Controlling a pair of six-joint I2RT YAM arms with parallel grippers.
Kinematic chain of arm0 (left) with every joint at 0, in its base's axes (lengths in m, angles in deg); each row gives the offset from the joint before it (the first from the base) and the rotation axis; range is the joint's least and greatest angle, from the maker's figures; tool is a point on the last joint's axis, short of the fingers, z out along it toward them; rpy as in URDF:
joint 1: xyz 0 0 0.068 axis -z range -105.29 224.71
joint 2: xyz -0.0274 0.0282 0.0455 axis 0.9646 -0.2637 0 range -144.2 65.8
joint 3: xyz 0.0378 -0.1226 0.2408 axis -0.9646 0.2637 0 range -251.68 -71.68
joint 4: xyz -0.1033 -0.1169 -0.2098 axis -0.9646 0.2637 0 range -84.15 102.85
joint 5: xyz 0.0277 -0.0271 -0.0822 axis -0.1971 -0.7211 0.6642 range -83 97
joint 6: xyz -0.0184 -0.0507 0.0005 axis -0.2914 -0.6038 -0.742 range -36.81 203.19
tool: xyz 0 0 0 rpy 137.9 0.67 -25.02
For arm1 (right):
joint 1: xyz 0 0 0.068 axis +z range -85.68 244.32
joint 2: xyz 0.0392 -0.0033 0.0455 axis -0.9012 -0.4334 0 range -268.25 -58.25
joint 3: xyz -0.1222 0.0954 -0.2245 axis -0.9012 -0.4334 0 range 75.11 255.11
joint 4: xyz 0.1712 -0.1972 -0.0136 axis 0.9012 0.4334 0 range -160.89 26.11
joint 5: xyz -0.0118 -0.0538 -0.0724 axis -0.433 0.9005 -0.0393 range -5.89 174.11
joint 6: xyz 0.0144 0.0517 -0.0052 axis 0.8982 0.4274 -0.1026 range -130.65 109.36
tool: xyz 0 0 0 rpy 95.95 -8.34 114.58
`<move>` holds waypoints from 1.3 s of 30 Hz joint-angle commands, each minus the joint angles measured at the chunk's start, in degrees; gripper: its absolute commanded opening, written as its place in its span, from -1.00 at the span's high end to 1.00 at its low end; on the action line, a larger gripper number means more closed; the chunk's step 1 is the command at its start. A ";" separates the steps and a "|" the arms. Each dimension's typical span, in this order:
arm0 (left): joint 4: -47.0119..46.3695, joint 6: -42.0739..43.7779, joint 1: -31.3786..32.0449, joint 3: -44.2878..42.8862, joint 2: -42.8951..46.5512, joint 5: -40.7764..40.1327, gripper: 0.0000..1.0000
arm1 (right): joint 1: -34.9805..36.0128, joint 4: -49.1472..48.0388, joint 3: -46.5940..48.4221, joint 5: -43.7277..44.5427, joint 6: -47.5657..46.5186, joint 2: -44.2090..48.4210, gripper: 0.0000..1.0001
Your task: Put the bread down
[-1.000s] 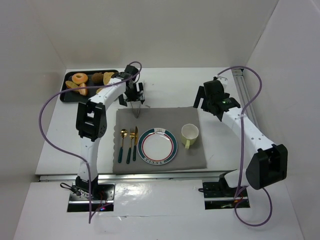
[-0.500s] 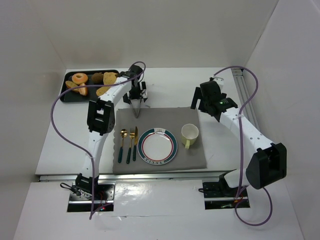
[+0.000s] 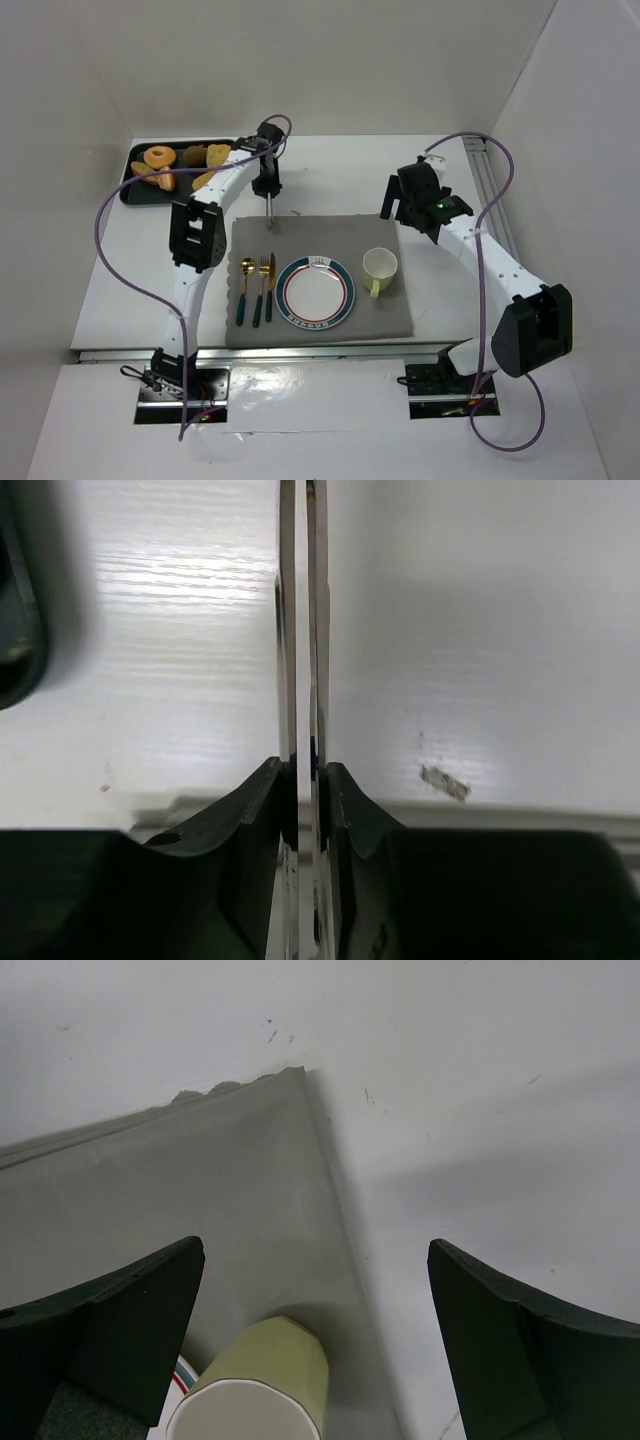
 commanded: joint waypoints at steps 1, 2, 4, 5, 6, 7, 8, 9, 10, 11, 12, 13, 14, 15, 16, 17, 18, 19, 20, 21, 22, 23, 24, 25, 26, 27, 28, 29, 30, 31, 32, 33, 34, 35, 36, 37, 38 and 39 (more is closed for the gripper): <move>-1.57 3.99 0.08 -0.10 12.02 -2.59 0.36 | 1.01 0.65 0.70 1.53 0.39 0.98 -1.00; -1.57 5.21 0.08 0.60 13.69 -2.60 0.36 | 1.02 1.25 0.71 1.53 0.39 0.98 -1.00; -1.57 7.15 -1.23 3.50 18.79 -2.60 0.36 | 1.02 1.26 1.23 1.53 0.39 1.50 -1.00; -1.57 8.99 -1.24 4.81 20.46 -2.60 0.36 | 1.02 1.26 1.24 1.53 0.39 1.51 -1.00; -1.57 9.00 -2.20 6.31 22.13 -3.38 0.36 | 1.02 1.26 1.93 1.53 0.39 1.51 -1.00; -1.57 9.00 -3.68 9.28 25.19 -3.39 0.36 | 1.63 1.96 2.55 1.53 0.39 1.51 -1.00; -0.27 9.00 -4.66 10.44 26.62 -2.78 0.33 | 1.63 1.96 2.56 1.53 0.39 1.51 -1.00; 0.44 8.31 -6.84 12.28 28.98 -2.25 0.30 | 1.63 2.49 3.08 1.53 -0.13 1.51 -1.00; 1.32 7.69 -7.99 13.25 29.00 -1.72 0.30 | 1.63 2.49 3.08 1.53 -0.14 1.51 -1.00; 1.85 6.90 -9.05 14.48 31.26 -1.72 0.25 | 2.16 2.49 3.08 1.53 -0.14 1.51 -1.00; 2.38 5.16 -10.19 15.89 32.42 -1.02 0.22 | 2.16 1.97 3.08 0.57 -0.14 1.51 -1.00; 2.38 4.44 -12.64 18.77 33.47 -0.49 0.20 | 2.16 1.96 3.08 -0.13 -0.14 1.51 -1.00; 2.38 4.43 -13.80 19.76 34.88 1.43 0.17 | 2.68 1.18 3.08 -0.83 -0.66 1.51 -1.00; 2.38 3.74 -14.94 20.38 34.89 2.40 0.14 | 2.69 0.56 3.08 -1.54 -0.67 1.51 -1.00; 2.90 3.73 -15.91 20.38 34.89 3.28 0.11 | 3.30 0.56 3.08 -1.54 -0.67 1.51 -1.00; 3.69 3.73 -17.13 19.60 34.89 3.29 0.08 | 3.30 0.04 3.08 -2.07 -0.67 1.51 -1.00; 4.40 4.25 -17.15 18.81 34.02 3.29 0.08 | 3.30 0.03 3.08 -2.07 -0.67 1.51 -1.00; 5.10 4.26 -17.76 17.93 33.49 3.29 -0.02 | 3.30 0.03 3.08 -2.07 -0.67 1.51 -1.00; 6.24 4.26 -17.76 16.27 33.48 3.29 -0.06 | 3.30 0.03 3.08 -2.07 -0.67 0.90 -1.00; 6.25 4.26 -18.37 15.47 32.01 3.29 -0.17 | 3.30 -0.67 3.08 -2.68 -1.19 0.89 -1.00; 7.03 4.26 -18.38 14.85 31.99 3.29 -0.17 | 3.30 -0.67 3.08 -2.69 -1.19 0.89 -1.00; 7.04 4.26 -18.99 13.72 31.47 3.29 -0.21 | 3.30 -0.67 3.08 -3.21 -1.19 0.37 -1.00; 7.04 4.26 -18.99 13.70 30.59 4.68 -0.21 | 3.30 -1.19 3.08 -3.21 -1.19 0.36 -1.00; 7.04 4.26 -18.99 13.18 30.58 5.39 -0.21 | 3.30 -1.20 3.08 -3.21 -1.19 0.36 -1.00; 7.04 4.26 -19.60 12.31 29.02 6.01 -0.21 | 3.30 -1.20 3.08 -3.21 -1.19 0.36 -1.00; 7.74 4.26 -19.61 11.78 28.39 6.02 -0.21 | 3.30 -1.20 2.56 -3.21 -1.19 0.36 -1.00; 7.74 4.26 -20.13 11.77 27.87 6.63 -0.23 | 3.30 -1.20 2.56 -3.21 -1.19 -0.25 -1.00; 7.74 4.26 -20.13 11.07 27.34 6.63 -0.23 | 3.30 -1.20 2.56 -3.21 -1.19 -0.25 -1.00; 7.74 3.74 -20.14 10.11 26.20 7.24 -0.23 | 3.30 -1.20 2.56 -3.21 -1.19 -0.25 -1.00; 7.74 3.73 -20.14 10.10 25.67 7.25 -0.23 | 3.30 -1.20 2.56 -3.21 -1.72 -0.25 -1.00; 7.74 3.21 -20.66 9.32 25.66 7.25 -0.23 | 3.30 -1.20 2.56 -3.21 -1.72 -0.25 -1.00; 7.74 3.20 -20.66 8.61 24.79 6.64 -0.23 | 3.30 -1.20 2.56 -3.21 -1.72 -0.77 -1.00; 7.74 2.59 -20.66 8.61 23.91 5.68 -0.23 | 3.30 -1.20 2.56 -3.21 -1.72 -0.78 -1.00; 7.74 2.07 -21.18 7.91 23.38 5.67 -0.26 | 3.83 -1.20 2.56 -3.21 -1.72 -0.78 -1.00; 7.74 2.06 -21.19 7.29 23.38 5.67 -0.28 | 3.83 -1.20 2.56 -3.21 -1.72 -1.30 -1.00; 7.74 1.54 -21.89 7.29 22.59 5.67 -0.28 | 3.83 -1.20 2.56 -3.21 -1.72 -1.31 -1.00; 7.74 1.53 -21.89 6.68 21.46 5.67 -0.28 | 3.83 -1.20 2.56 -3.21 -1.72 -1.31 -1.00; 7.22 1.53 -22.41 5.37 20.75 5.67 -0.28 | 3.83 -1.20 2.56 -3.21 -1.72 -1.31 -1.00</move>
